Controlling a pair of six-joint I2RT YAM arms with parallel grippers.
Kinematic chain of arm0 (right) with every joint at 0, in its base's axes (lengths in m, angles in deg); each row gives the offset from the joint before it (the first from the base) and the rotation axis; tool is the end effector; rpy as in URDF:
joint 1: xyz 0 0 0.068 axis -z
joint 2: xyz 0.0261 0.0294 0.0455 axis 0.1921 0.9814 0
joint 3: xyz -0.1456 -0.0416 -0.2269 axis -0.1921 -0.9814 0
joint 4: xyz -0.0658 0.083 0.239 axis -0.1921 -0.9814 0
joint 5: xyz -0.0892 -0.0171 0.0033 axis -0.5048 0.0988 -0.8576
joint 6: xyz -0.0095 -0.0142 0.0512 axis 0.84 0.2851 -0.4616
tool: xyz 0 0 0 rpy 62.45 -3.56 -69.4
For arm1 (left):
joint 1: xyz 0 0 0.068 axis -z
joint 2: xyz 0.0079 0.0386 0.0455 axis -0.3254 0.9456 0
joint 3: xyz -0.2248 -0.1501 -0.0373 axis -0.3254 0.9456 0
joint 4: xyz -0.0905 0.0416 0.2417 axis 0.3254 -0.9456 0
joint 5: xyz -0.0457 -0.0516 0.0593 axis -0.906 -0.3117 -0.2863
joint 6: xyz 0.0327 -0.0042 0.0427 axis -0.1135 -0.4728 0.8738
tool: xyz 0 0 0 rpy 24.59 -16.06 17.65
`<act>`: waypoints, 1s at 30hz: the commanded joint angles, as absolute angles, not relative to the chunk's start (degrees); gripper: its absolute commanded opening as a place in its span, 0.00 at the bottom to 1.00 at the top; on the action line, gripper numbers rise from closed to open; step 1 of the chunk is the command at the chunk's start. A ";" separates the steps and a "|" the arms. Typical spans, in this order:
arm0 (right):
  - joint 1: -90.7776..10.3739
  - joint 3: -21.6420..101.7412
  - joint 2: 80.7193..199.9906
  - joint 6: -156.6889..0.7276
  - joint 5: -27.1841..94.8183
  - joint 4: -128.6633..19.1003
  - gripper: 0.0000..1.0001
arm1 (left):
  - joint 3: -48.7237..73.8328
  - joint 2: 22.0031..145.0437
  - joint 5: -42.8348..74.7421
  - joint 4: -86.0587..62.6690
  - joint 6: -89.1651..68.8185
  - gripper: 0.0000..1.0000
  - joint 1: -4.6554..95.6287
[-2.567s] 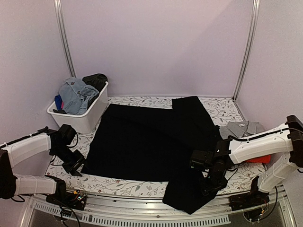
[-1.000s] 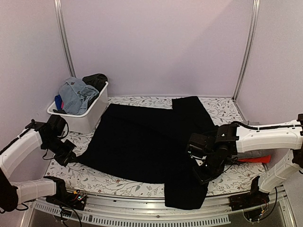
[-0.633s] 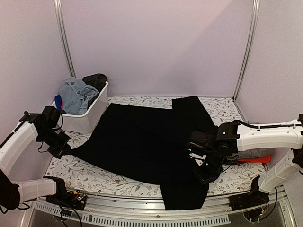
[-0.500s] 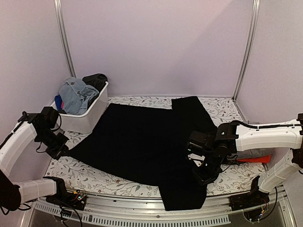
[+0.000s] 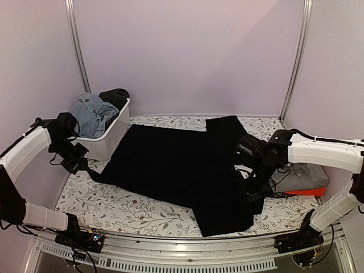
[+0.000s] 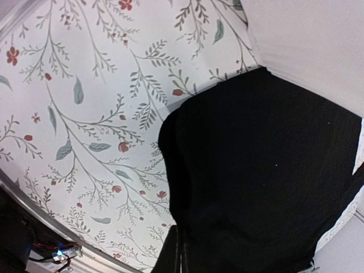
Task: Fold and stack the mixed laundry pile
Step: Fold the flattened T-shirt at the center of the board.
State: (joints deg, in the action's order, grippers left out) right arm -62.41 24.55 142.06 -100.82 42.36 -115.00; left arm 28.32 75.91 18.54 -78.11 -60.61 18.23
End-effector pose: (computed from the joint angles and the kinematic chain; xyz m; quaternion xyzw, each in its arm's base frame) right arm 0.1474 0.2001 0.2289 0.1938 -0.9693 -0.1435 0.0483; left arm 0.1992 -0.0009 0.2623 -0.5109 0.8492 -0.1056 0.0820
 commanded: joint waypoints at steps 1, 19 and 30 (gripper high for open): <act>-57.67 27.16 142.12 -96.18 43.29 -116.22 0.00 | 24.00 81.51 18.20 -72.38 -59.54 0.00 21.81; -40.85 34.05 153.87 -87.32 46.75 -116.59 0.00 | 13.63 98.80 27.19 -67.10 -60.49 0.00 28.88; -39.64 37.55 157.55 -87.93 46.14 -115.64 0.47 | 12.19 101.94 28.59 -64.50 -56.99 0.38 29.86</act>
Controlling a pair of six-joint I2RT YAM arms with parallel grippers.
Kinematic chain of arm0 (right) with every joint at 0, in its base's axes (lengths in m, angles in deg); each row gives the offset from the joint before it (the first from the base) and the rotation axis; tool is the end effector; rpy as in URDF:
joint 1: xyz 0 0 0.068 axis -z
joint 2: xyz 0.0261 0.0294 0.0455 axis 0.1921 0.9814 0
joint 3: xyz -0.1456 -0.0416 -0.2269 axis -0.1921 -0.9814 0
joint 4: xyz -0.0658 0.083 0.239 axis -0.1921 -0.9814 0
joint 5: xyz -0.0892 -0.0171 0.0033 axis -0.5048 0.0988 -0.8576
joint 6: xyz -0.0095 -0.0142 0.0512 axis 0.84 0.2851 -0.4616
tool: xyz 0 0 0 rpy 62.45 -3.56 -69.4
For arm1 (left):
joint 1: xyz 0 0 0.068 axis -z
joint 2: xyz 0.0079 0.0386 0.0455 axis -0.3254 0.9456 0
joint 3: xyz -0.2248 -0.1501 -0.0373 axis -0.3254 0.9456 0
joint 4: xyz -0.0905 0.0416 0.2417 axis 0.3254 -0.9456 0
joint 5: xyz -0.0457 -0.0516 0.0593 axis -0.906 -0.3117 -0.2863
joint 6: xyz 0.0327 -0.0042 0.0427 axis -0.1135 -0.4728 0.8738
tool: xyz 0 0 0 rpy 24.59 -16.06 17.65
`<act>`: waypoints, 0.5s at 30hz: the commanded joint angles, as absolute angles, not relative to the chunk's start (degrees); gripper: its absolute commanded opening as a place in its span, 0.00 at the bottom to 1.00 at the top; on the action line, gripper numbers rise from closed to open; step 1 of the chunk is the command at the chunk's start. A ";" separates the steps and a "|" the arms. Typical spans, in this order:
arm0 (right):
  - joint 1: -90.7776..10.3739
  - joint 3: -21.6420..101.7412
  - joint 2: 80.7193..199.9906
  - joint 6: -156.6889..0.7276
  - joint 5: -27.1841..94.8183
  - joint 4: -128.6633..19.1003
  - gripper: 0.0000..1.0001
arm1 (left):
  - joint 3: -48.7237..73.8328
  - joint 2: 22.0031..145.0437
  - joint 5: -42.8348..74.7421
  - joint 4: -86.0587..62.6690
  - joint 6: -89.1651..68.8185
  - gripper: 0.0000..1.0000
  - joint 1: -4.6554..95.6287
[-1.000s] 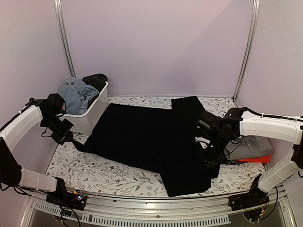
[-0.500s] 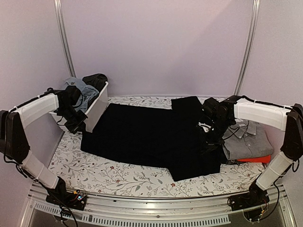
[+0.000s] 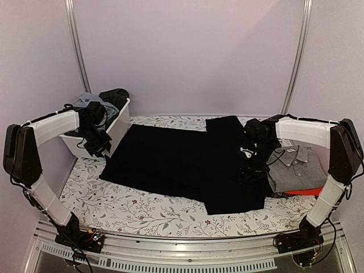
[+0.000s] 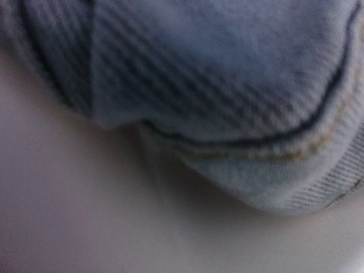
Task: Fold and stack the mixed laundry pile
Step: Fold the flattened T-shirt at the center of the board.
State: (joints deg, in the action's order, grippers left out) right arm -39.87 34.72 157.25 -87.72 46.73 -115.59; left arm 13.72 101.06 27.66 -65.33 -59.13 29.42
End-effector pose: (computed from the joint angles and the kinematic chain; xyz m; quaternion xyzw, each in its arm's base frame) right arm 0.2597 0.1569 0.2069 0.1063 -0.9782 -0.1677 0.0614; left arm 0.3095 -0.0548 0.2363 -0.4228 0.8943 -0.0592 0.1343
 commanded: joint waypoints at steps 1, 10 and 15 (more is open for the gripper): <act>-39.64 38.26 156.95 -88.21 45.44 -115.90 0.52 | 11.74 101.21 29.45 -64.25 -56.07 0.50 29.93; -40.07 31.97 145.36 -91.42 52.98 -113.79 0.62 | 16.52 91.79 19.58 -50.69 -29.82 0.94 35.83; -44.84 25.85 141.53 -94.98 56.46 -112.27 0.59 | 23.81 88.72 5.01 -37.75 -20.64 1.00 45.14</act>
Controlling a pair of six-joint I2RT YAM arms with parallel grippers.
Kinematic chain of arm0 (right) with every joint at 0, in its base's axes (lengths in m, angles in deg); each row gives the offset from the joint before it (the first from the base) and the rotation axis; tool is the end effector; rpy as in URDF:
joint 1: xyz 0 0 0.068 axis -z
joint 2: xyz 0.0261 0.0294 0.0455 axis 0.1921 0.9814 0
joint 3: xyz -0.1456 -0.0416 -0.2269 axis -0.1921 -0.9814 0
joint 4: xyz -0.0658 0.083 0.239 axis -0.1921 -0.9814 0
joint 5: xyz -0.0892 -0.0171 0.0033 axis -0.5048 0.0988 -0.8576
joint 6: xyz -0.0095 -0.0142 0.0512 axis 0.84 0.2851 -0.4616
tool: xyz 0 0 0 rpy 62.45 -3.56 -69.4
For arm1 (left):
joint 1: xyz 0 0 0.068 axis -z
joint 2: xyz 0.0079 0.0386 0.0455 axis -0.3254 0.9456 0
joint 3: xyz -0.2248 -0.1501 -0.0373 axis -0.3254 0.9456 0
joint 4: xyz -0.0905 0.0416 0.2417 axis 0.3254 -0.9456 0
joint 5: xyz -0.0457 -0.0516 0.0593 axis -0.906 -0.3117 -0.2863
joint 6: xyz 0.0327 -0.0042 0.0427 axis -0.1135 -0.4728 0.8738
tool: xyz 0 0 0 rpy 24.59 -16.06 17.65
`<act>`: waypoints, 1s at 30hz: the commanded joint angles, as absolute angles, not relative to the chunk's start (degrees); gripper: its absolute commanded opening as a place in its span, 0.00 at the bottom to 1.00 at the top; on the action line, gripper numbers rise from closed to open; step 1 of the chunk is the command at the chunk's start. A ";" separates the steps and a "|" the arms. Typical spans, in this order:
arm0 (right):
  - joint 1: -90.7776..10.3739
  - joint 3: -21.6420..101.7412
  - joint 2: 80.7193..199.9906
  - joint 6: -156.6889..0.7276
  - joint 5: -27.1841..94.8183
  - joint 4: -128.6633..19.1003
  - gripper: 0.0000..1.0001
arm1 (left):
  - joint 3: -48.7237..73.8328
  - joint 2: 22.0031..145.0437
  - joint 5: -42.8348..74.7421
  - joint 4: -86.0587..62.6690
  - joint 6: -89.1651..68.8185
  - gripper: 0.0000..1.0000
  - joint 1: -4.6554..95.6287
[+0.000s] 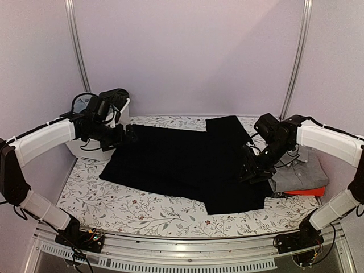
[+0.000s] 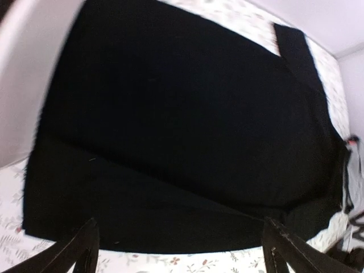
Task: Fold and stack the mixed laundry pile
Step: Fold the flattened T-shirt at the center of the board.
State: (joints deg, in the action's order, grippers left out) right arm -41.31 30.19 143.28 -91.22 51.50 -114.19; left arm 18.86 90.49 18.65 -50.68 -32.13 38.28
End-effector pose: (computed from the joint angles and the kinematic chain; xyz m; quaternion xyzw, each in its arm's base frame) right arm 0.2217 0.1468 0.2524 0.1085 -0.9647 -0.2399 0.0021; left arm 0.2840 -0.1031 0.2753 -0.1025 0.9428 -0.1808 0.2605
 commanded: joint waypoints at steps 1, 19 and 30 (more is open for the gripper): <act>-46.18 24.51 141.12 -96.38 57.02 -111.16 0.58 | 25.53 88.08 3.42 -34.73 -19.80 1.00 47.13; -55.32 8.71 134.51 -119.05 49.87 -99.37 0.51 | 37.10 97.52 2.03 -6.18 11.18 0.69 80.62; -52.45 4.17 129.15 -129.44 41.38 -100.26 0.44 | 29.99 109.59 -1.79 -4.83 20.31 0.53 85.71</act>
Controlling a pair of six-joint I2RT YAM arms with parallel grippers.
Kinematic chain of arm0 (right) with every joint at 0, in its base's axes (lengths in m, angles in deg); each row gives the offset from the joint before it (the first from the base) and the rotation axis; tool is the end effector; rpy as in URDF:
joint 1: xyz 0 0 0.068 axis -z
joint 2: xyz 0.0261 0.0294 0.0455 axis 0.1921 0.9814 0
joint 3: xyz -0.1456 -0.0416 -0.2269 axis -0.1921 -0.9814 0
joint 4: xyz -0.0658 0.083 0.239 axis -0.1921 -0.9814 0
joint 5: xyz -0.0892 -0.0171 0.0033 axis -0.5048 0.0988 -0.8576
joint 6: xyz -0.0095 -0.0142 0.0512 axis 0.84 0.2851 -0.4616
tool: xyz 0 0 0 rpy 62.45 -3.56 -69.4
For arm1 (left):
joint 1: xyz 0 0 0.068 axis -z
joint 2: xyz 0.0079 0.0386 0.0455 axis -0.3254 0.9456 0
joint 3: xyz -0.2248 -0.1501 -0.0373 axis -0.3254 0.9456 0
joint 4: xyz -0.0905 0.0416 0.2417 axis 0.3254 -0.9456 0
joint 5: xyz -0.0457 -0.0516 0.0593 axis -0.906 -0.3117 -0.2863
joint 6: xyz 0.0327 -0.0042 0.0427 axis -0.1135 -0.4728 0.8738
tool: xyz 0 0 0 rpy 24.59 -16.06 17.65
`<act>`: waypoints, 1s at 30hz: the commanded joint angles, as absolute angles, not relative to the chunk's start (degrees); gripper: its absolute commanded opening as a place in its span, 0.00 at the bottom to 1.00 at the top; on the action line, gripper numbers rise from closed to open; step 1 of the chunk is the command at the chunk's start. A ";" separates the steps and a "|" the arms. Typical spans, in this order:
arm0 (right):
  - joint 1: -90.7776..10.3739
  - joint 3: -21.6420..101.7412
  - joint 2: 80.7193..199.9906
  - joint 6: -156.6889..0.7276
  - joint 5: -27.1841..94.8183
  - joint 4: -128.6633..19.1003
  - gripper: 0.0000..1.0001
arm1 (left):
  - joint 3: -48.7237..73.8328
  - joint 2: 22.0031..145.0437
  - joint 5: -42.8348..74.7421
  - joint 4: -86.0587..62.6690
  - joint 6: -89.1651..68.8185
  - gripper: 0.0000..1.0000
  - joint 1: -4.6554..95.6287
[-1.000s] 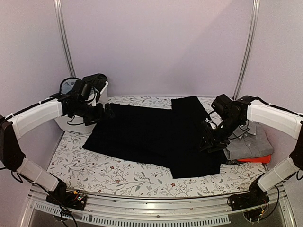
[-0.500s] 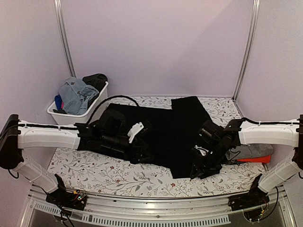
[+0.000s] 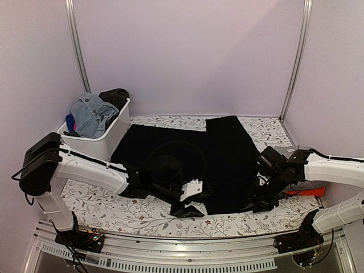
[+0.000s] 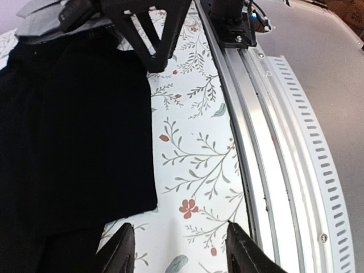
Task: Fold and stack the mixed laundry pile
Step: Fold the flattened T-shirt at the center of the board, then adjust the 1/3-folded T-shirt at the center of the board.
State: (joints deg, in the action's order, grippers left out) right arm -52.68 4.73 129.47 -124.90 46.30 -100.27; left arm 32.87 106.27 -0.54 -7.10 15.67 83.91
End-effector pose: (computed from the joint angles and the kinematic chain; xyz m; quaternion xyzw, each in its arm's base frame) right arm 0.1406 0.1412 0.1876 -0.0820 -0.9740 -0.2057 0.0472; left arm 0.1357 -0.3251 0.1714 0.6336 0.6229 -0.3532 0.2929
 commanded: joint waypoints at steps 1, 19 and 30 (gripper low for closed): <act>-52.47 4.17 129.57 -129.59 40.47 -100.49 0.45 | 29.51 110.67 -1.50 -4.91 20.78 0.53 86.04; -49.94 8.54 129.21 -129.99 38.39 -100.82 0.47 | 20.55 126.19 3.34 -4.73 21.60 0.49 86.34; -46.81 10.41 127.04 -126.24 38.94 -103.73 0.48 | 18.98 130.45 3.38 -8.52 20.56 0.24 83.18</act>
State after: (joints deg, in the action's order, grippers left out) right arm -48.13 8.71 128.40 -128.46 39.30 -102.04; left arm 19.08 127.86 3.31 -5.48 20.48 84.66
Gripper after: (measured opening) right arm 0.474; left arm 0.277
